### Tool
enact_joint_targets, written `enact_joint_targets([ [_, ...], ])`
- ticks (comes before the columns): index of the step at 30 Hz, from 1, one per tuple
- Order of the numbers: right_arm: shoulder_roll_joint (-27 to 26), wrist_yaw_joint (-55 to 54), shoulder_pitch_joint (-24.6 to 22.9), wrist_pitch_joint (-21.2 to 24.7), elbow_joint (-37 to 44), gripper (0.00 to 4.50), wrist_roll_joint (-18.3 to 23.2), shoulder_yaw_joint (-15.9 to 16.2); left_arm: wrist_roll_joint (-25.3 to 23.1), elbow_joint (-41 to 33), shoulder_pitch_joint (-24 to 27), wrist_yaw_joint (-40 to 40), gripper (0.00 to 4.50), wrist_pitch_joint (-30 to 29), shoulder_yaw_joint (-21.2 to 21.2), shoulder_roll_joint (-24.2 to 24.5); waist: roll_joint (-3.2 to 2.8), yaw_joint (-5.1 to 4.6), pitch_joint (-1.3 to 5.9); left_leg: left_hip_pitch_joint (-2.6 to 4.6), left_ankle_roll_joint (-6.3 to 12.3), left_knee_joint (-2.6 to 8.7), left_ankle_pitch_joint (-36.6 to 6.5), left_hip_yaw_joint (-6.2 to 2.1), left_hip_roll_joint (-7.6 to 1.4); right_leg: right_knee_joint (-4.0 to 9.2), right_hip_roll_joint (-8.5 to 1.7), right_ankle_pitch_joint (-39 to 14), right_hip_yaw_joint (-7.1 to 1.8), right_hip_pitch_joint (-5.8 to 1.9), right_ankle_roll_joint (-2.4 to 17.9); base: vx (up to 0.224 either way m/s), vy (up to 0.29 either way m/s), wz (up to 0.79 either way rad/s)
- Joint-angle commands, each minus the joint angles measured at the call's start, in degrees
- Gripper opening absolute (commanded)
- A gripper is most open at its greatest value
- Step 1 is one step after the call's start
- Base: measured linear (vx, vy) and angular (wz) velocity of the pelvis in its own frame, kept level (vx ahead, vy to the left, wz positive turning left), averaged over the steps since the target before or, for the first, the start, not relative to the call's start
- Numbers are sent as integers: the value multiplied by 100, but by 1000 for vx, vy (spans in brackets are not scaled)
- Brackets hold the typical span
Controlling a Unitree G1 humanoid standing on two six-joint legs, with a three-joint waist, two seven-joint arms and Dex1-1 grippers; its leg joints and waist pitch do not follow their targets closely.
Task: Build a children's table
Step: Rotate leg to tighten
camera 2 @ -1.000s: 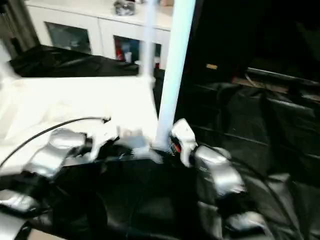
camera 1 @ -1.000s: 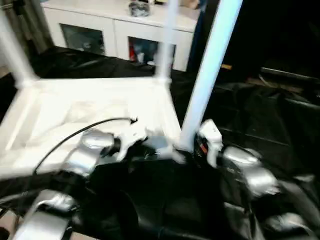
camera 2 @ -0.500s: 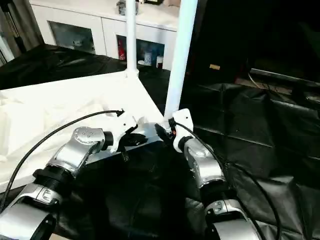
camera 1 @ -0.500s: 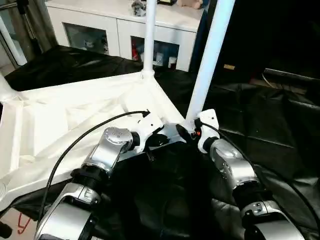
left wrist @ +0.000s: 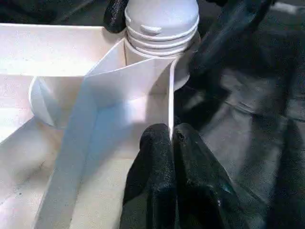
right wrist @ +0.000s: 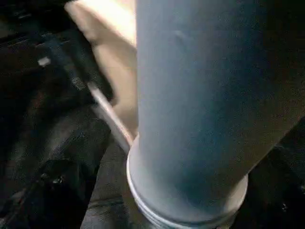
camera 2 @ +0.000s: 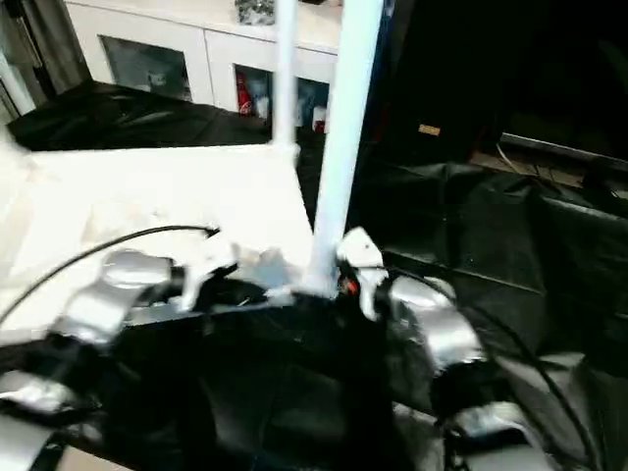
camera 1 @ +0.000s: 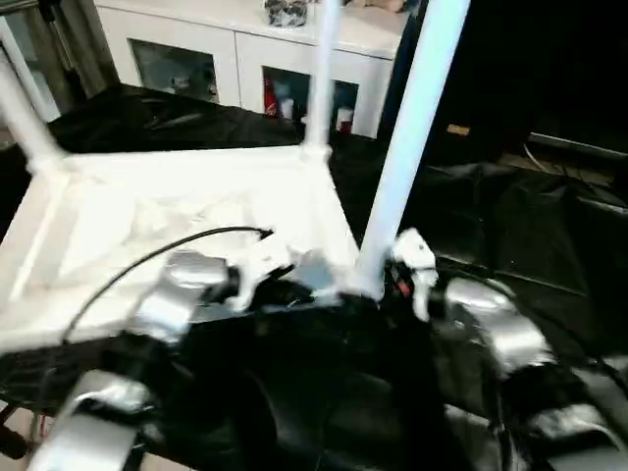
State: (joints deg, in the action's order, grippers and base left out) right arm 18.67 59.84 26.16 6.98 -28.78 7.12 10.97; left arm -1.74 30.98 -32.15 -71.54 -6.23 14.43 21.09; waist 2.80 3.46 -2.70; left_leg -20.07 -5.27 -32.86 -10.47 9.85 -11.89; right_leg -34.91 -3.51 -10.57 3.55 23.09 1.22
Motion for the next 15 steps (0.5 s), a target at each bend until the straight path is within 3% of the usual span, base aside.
enact_joint_targets([
  [1, 304, 687, -84, 160, 348, 417, 153, 213, 162, -70, 89, -596, 0, 190, 219, 120, -7, 47, 315, 18, 354, 353, -1164, 0, -162, 423, -422, -1192, -276, -298, 1155, 0, 0, 0],
  [9, 418, 996, -43, 292, 382, 403, 194, 228, 298, -141, 81, -994, 0, 162, 206, 351, 2, 129, 308, 24, 237, 360, -1149, 5, -174, 418, -434, -1313, -272, -280, 1153, 0, 0, 0],
  [10, 412, 1011, -39, 308, 384, 374, 201, 230, 315, -150, 82, -1018, 0, 154, 203, 356, 17, 141, 313, 29, 230, 356, -1121, 10, -174, 415, -434, -1266, -275, -279, 1157, 0, 0, 0],
  [15, 408, 1174, -46, 459, 471, 348, 340, 255, 371, -90, 63, -995, 0, 181, 193, 332, 18, 159, 318, 18, 261, 347, -1015, 12, -167, 394, -429, -1114, -270, -295, 1174, 0, 0, 0],
])
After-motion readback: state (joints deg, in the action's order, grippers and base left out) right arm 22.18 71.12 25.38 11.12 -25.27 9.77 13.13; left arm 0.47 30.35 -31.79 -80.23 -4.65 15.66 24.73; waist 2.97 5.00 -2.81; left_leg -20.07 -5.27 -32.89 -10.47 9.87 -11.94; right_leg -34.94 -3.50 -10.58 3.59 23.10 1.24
